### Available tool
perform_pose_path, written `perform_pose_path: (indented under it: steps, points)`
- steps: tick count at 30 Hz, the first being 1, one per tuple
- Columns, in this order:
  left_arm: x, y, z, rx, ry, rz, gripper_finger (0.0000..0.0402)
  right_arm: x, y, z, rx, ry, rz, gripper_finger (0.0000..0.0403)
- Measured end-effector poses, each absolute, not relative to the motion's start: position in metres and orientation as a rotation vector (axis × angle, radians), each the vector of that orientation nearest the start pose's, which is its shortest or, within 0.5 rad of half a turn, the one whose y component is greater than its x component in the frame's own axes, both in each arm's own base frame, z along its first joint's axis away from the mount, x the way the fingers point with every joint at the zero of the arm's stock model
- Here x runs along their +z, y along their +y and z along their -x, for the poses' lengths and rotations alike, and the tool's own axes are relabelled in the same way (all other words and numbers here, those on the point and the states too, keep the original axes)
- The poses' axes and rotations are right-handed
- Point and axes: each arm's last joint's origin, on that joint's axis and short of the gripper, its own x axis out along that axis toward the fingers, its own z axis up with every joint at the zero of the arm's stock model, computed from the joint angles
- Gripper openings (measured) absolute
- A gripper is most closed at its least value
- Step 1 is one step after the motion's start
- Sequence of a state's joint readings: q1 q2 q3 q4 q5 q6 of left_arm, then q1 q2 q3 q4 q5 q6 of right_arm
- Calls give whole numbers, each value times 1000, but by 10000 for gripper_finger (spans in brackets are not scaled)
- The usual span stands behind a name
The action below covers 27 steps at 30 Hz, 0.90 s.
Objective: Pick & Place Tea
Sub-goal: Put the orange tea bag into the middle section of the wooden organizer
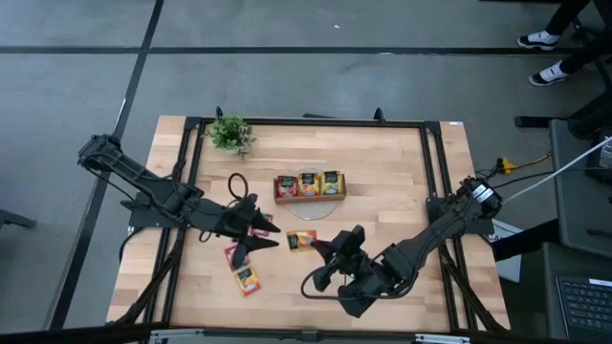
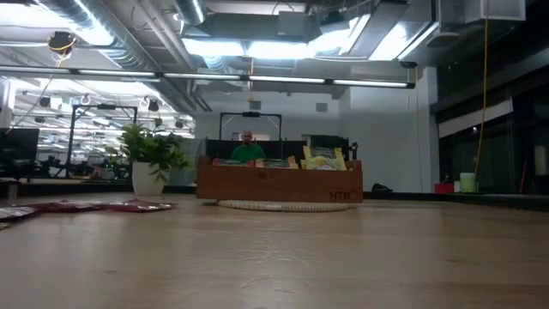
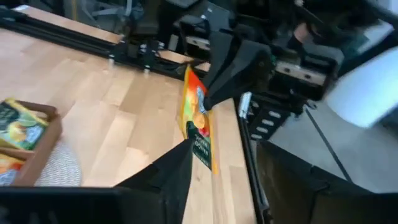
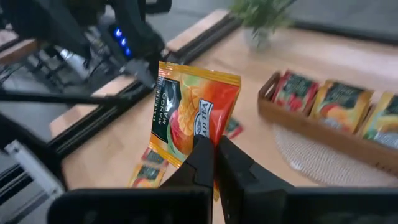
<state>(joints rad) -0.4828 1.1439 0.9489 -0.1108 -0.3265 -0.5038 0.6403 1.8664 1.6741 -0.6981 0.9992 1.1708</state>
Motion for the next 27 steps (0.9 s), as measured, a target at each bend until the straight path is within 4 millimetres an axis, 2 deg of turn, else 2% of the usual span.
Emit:
perform_pose_path:
  steps: [5,14,20,27]
  points:
    - [327,-108,-229,-22,297,407,186,306,218,-336,-664,239,-440,6]
    - [329,-106,-230,12,259,415,183,318,224,-342,-656,146,-355,8]
    - [337,-99,-236,-53,200,464,185,330,227,-351,-615,104,-301,6]
    - [338,-94,-239,-92,199,469,168,336,222,-357,-613,84,-260,6]
